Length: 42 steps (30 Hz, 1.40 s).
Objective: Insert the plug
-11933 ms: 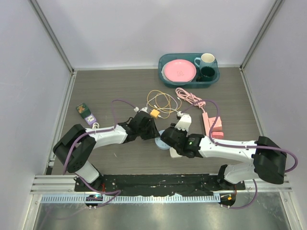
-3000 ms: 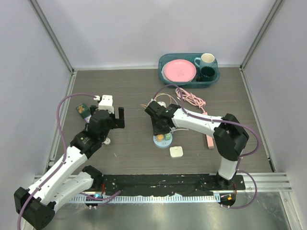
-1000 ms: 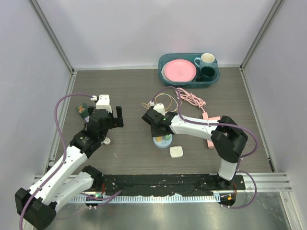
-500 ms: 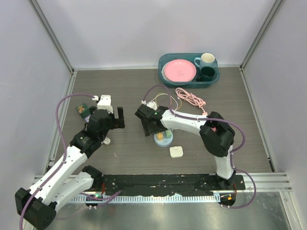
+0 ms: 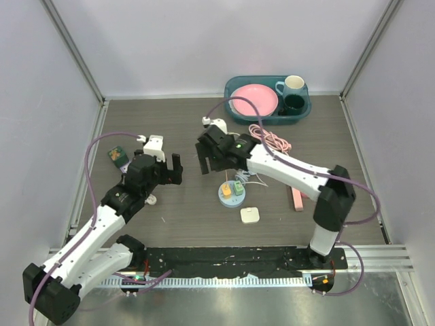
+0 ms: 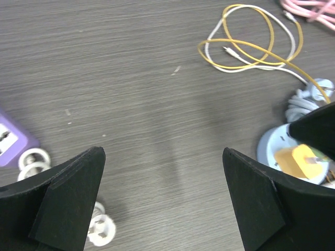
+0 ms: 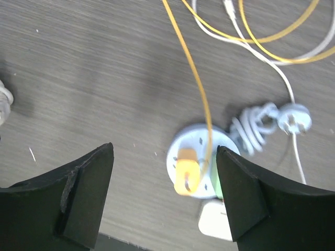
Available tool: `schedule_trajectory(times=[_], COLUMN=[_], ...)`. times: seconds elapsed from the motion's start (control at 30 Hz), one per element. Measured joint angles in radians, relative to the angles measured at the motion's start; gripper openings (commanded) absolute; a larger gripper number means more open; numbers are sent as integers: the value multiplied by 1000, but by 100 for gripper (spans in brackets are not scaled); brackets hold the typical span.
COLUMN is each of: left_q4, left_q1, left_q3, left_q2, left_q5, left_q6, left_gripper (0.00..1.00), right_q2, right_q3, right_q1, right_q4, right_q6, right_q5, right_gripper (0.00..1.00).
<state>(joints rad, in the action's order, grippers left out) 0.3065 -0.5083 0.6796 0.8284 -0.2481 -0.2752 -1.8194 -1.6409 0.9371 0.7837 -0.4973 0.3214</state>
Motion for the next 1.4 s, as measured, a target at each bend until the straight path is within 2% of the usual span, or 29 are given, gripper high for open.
schedule_trajectory(times=[0.2, 0.33, 0.47, 0.6, 0.73, 0.9, 1.03, 1.27, 1.4], left_q4=[-48, -94, -136, -153, -163, -175, -163, -69, -18], left_q1=[0, -6, -38, -85, -133, -162, -162, -161, -159], left_q3=[-2, -2, 11, 56, 111, 129, 130, 154, 154], left_q2=[37, 83, 161, 270, 354, 368, 343, 296, 234], left_q5=[159, 298, 413, 501, 553, 561, 489, 294, 203], left_q6=[14, 21, 23, 23, 22, 23, 26, 23, 15], left_gripper=[100, 100, 100, 100, 100, 100, 100, 100, 100], right_q2=[293, 476, 589, 591, 495, 278, 118, -177, -384], right_q3=[267, 479, 654, 778, 826, 780, 681, 303, -22], right_q1=[-117, -270, -426, -535, -554, -554, -550, -451, -366], right_q4=[-4, -36, -97, -209, -328, -476, -508, -475, -382], right_q6=[-101, -189, -267, -330, -369, -372, -343, -212, -130], right_q5=[-31, -68, -147, -249, -343, -439, -531, -622, -666], right_gripper=[80, 81, 81, 81, 81, 81, 81, 81, 81])
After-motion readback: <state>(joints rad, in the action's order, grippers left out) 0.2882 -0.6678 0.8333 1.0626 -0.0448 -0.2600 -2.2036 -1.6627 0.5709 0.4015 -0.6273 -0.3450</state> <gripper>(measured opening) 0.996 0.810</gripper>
